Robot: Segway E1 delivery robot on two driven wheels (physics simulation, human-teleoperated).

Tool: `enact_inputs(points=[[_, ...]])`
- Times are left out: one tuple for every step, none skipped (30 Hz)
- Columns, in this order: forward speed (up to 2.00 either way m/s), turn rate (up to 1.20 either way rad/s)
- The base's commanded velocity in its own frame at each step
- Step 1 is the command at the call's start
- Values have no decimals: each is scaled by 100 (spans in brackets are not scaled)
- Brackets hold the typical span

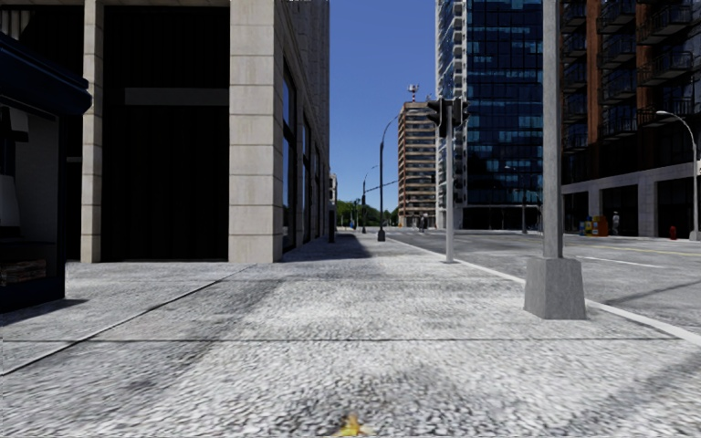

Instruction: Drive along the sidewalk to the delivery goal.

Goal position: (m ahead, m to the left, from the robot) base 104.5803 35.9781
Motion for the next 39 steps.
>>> enact_inputs(points=[[130, 0], [129, 0], [127, 0], [126, 0], [126, 0], [126, 0], [126, 0], [126, 0], [126, 0], [126, 0], [126, 0], [126, 0], [126, 0], [126, 0], [126, 0], [126, 0], [126, 0], [126, 0], [126, 0], [126, 0], [126, 0], [129, 0], [200, 0], [200, 0], [200, 0], [200, 0], [200, 0], [200, 0], [200, 0], [200, 0], [200, 0], [200, 0], [200, 0], [200, 0], [200, 0], [200, 0], [200, 0], [200, 0], [200, 0]])
